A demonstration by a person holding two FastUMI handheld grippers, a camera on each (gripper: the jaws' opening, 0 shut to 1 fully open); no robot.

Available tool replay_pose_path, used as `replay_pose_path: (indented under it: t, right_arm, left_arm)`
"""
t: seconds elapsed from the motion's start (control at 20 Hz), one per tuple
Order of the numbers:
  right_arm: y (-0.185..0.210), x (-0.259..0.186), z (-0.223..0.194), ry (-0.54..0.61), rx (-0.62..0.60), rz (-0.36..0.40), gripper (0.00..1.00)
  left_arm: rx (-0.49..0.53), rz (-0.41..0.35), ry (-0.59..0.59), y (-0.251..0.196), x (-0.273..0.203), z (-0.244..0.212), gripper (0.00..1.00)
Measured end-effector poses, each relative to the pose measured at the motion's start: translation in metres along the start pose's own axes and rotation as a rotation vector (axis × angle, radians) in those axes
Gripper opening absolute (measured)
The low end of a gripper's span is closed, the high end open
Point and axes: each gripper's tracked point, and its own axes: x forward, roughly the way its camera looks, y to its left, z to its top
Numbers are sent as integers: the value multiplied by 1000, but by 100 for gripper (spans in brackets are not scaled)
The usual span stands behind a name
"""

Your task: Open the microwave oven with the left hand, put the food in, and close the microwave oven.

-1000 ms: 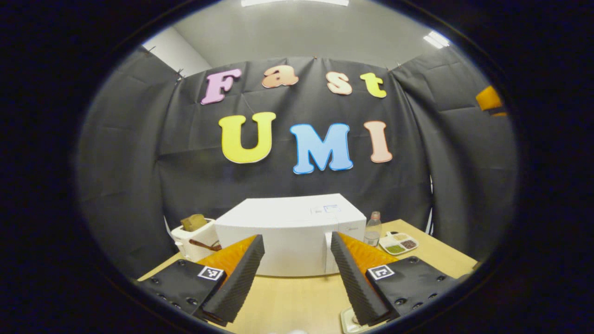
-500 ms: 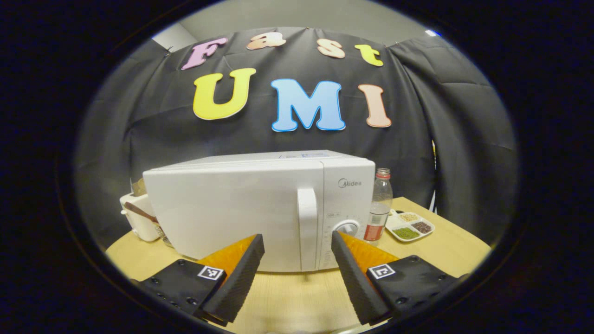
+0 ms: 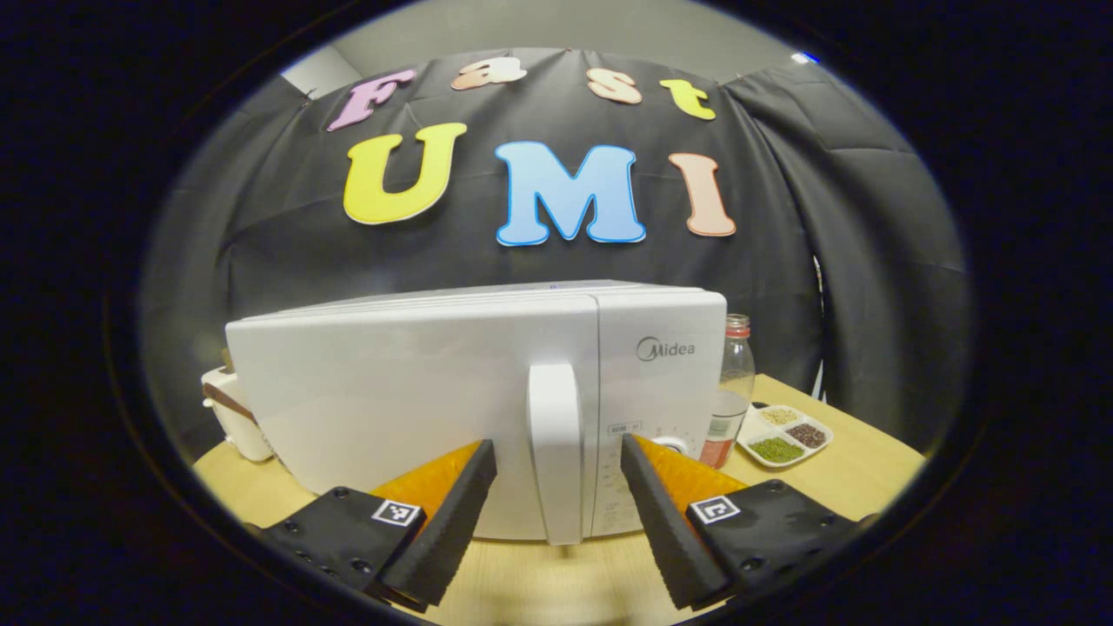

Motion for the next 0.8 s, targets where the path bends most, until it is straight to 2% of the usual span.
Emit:
replay_pose_path:
  t: [0.05, 0.1, 0.2, 0.3, 0.35, 0.4, 0.55, 0.8]
  right_arm:
    - [2, 0, 1, 0, 4, 4, 84]
    - [4, 0, 0, 1, 5, 9, 84]
    - [6, 0, 3, -5, -5, 14, 84]
    - [9, -2, 6, -15, -9, 21, 84]
    - [10, -3, 6, -16, -13, 23, 84]
    - [11, -3, 5, -16, -18, 28, 84]
    - [10, -4, 8, -27, -35, 22, 84]
    - [13, -6, 6, -27, -34, 38, 84]
  left_arm:
    - [1, 9, 5, 0, 2, -1, 94]
    - [-10, -1, 24, -1, 3, -7, 67]
    - [-63, -30, 34, -7, 3, -12, 50]
    - [-71, -59, 50, -6, 3, -13, 32]
    - [-80, -73, 50, -5, 3, -12, 32]
    - [-80, -85, 56, -5, 3, -13, 27]
    - [-58, -93, 67, -5, 2, -13, 19]
    - [-46, -96, 76, -4, 1, -14, 15]
